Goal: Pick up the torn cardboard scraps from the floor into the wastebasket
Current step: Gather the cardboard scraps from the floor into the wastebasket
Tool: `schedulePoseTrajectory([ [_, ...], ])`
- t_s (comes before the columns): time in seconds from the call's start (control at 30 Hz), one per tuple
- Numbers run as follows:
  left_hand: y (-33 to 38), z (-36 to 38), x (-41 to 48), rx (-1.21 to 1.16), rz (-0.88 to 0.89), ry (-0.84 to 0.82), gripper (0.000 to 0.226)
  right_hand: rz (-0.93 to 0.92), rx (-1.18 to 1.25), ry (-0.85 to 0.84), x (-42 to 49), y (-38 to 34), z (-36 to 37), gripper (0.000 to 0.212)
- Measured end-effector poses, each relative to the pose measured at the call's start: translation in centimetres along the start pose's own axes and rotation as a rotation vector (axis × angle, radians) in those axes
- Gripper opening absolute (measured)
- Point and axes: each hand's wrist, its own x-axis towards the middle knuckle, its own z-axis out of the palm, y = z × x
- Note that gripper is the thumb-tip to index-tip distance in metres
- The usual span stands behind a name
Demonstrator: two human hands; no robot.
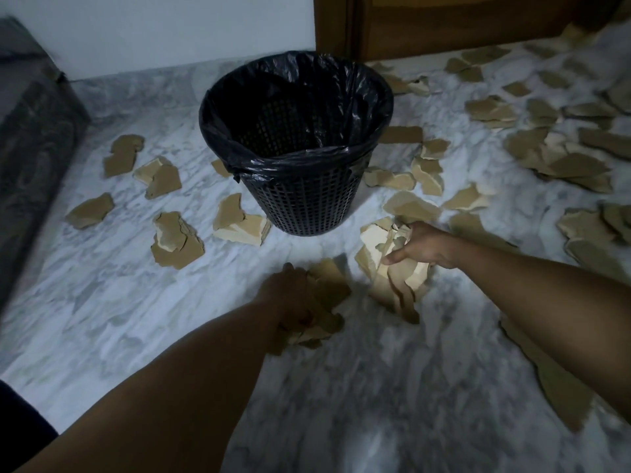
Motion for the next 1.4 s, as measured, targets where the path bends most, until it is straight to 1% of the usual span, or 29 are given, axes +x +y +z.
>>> schedulePoseTrajectory([
  [0.03,0.8,0.0,-0.2,0.064,0.030,0.015,0.078,-0.001,0.029,0.026,-0.7,0.5,-0.8,0.099],
  [0.1,3.2,-0.4,-0.9,0.174,0.086,0.042,0.074,-0.015,0.058,0.084,-2.5,1.1,-2.2,0.112],
  [0.13,4.7,-0.7,-1.1,0.216,0.106,0.050,0.073,-0.020,0.061,0.121,-3.5,1.3,-2.9,0.111],
  [0.23,10.0,-2.5,-1.8,0.189,0.109,0.070,0.090,-0.025,0.119,0.245,-6.6,0.9,-5.9,0.091],
  [0.27,11.7,-3.3,-1.8,0.190,0.132,0.079,0.089,-0.038,0.147,0.287,-7.4,0.6,-7.2,0.081],
  [0.3,13.4,-4.3,-2.1,0.190,0.165,0.079,0.086,-0.054,0.178,0.334,-8.2,0.5,-8.5,0.073],
  [0.33,15.0,-5.5,-2.2,0.205,0.195,0.077,0.081,-0.065,0.216,0.389,-8.8,0.5,-9.8,0.070],
  [0.4,17.7,-8.3,-2.6,0.238,0.260,0.092,0.069,-0.066,0.310,0.479,-10.2,0.2,-11.6,0.071],
  [0.43,18.9,-9.7,-3.0,0.226,0.302,0.113,0.062,-0.089,0.353,0.521,-10.9,0.0,-12.2,0.070],
  [0.53,21.6,-14.2,-4.3,0.094,0.386,0.171,0.039,-0.153,0.544,0.606,-12.8,-0.9,-13.3,0.072],
  [0.57,22.2,-15.7,-4.7,0.067,0.373,0.154,0.031,-0.175,0.622,0.620,-13.4,-1.3,-13.7,0.075],
  [0.6,22.5,-17.3,-5.2,0.004,0.357,0.134,0.022,-0.186,0.706,0.627,-14.1,-2.2,-14.0,0.082],
  [0.63,22.8,-19.1,-5.8,-0.062,0.347,0.154,0.013,-0.198,0.781,0.630,-14.4,-3.1,-14.5,0.095],
  [0.67,22.9,-20.8,-6.5,-0.085,0.348,0.193,0.015,-0.203,0.863,0.653,-14.8,-4.2,-14.8,0.105],
  [0.73,22.2,-24.1,-7.7,-0.145,0.325,0.284,0.018,-0.266,1.025,0.709,-14.0,-6.4,-15.7,0.110],
  [0.8,20.3,-26.8,-8.5,-0.198,0.306,0.414,0.019,-0.353,1.111,0.698,-13.1,-9.9,-15.1,0.101],
  [0.87,17.2,-28.2,-8.3,-0.264,0.270,0.598,0.016,-0.444,1.136,0.695,-13.0,-15.0,-12.8,0.084],
  [0.9,15.5,-28.5,-8.3,-0.312,0.218,0.695,0.013,-0.480,1.123,0.683,-13.3,-17.5,-11.5,0.070],
  [0.93,13.8,-28.7,-8.0,-0.349,0.187,0.765,0.014,-0.514,1.108,0.683,-13.2,-19.8,-10.1,0.056],
  [1.0,10.9,-28.3,-7.8,-0.365,0.074,0.839,0.033,-0.585,1.085,0.678,-12.8,-23.4,-7.5,0.037],
  [1.03,9.5,-28.3,-7.5,-0.392,0.012,0.866,0.038,-0.608,1.063,0.668,-12.8,-24.9,-6.3,0.032],
  [1.07,8.2,-28.2,-7.1,-0.474,-0.055,0.873,0.041,-0.612,1.047,0.682,-12.7,-26.0,-5.2,0.031],
  [1.13,6.7,-28.1,-6.5,-0.485,-0.151,0.887,0.043,-0.586,1.004,0.714,-12.1,-27.2,-3.8,0.037],
  [1.17,6.2,-28.3,-6.2,-0.505,-0.180,0.860,0.043,-0.562,0.999,0.721,-12.0,-27.5,-3.4,0.039],
  [1.27,5.0,-28.9,-6.1,-0.620,-0.153,0.831,0.045,-0.490,1.028,0.755,-11.4,-27.8,-2.7,0.043],
  [1.33,4.3,-29.3,-6.2,-0.709,-0.090,0.757,0.055,-0.463,0.980,0.724,-11.2,-28.1,-2.7,0.049],
  [1.37,3.8,-29.4,-6.0,-0.747,-0.025,0.668,0.067,-0.434,0.937,0.672,-11.3,-28.2,-2.6,0.064],
  [1.4,3.2,-29.4,-5.5,-0.777,0.051,0.537,0.080,-0.388,0.862,0.602,-11.6,-28.5,-2.1,0.087],
])
